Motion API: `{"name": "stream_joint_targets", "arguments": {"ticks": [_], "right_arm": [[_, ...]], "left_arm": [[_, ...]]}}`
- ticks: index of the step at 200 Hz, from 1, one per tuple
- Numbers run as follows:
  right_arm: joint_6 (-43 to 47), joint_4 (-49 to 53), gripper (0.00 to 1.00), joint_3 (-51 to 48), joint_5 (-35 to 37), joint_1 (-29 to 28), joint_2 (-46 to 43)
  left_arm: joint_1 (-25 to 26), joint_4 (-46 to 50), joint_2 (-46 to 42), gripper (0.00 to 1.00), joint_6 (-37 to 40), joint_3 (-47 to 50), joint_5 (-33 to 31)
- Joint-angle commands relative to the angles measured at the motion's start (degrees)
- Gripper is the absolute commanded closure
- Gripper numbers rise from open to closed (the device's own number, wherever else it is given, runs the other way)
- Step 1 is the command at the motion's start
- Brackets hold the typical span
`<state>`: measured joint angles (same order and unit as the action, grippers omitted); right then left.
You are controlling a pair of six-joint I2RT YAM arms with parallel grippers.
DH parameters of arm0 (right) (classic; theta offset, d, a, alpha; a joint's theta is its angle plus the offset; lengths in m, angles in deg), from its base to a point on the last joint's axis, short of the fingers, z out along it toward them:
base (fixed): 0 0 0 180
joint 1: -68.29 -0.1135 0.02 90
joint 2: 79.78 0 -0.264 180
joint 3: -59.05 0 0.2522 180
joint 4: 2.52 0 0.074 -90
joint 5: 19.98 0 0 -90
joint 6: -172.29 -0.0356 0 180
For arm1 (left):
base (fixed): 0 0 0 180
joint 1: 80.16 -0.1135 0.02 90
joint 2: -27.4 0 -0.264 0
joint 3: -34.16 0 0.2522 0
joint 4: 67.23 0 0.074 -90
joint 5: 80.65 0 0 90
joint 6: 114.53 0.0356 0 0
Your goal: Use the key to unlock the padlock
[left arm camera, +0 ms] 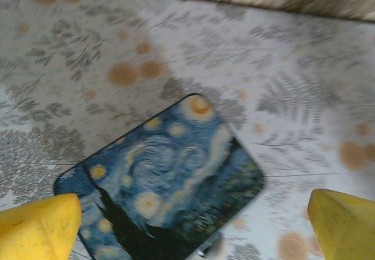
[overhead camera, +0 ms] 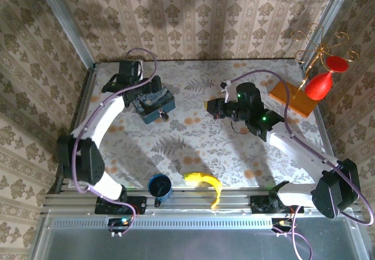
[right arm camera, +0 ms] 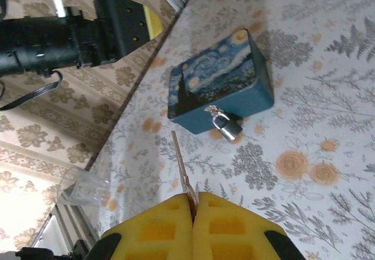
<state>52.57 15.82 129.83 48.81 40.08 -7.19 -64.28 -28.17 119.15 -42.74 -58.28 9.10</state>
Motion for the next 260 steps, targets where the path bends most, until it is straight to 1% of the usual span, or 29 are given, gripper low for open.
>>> {"name": "stream_joint_targets", "arguments": {"ticks": [1,15,26,73,105,125,146,186,209,227,260], "right_arm": [[0.46,1.81,1.00,1.50,1.84,0.17,0.52],[0.22,1.62,1.00,1.26,2.15,0.17,0.61],[0.26,1.60,1.00,1.18,2.31,0.17,0.79],[-0.34,1.32,1.00,1.76,1.63,0.15,2.41],[-0.53,1.10,1.00,2.26,0.99,0.17,3.95],[-0.61,0.67,1.00,2.90,0.60,0.24,5.31],[-0.87,-0.11,1.00,3.62,-0.09,0.21,6.62],[-1.05,-0.58,1.00,5.22,-1.35,0.42,9.55],[-1.22,-0.59,1.00,5.05,-1.57,0.50,9.71],[-1.52,-1.16,1.00,3.98,-1.57,0.52,9.19],[-2.34,-2.29,1.00,1.52,-1.20,0.78,7.93]], "left_arm": [[-3.27,2.22,4.98,0.00,2.29,-3.62,1.10],[-5.15,1.20,8.79,0.00,2.49,-5.08,4.60],[-5.83,0.36,11.53,0.00,2.49,-6.29,5.72],[-6.28,0.54,21.94,0.00,5.44,-12.80,4.98],[-6.27,1.00,25.93,0.00,6.94,-15.64,6.32],[-5.74,0.85,26.81,0.00,6.84,-15.26,7.80],[-4.61,-1.11,26.18,0.00,5.94,-12.81,9.30],[-0.95,-3.15,26.36,0.00,5.01,-11.23,10.51],[1.07,-3.30,26.19,0.00,3.38,-10.84,9.95],[2.41,-5.34,25.18,0.00,2.16,-9.02,10.00],[4.44,-6.30,25.31,0.00,1.72,-9.63,12.78]]}}
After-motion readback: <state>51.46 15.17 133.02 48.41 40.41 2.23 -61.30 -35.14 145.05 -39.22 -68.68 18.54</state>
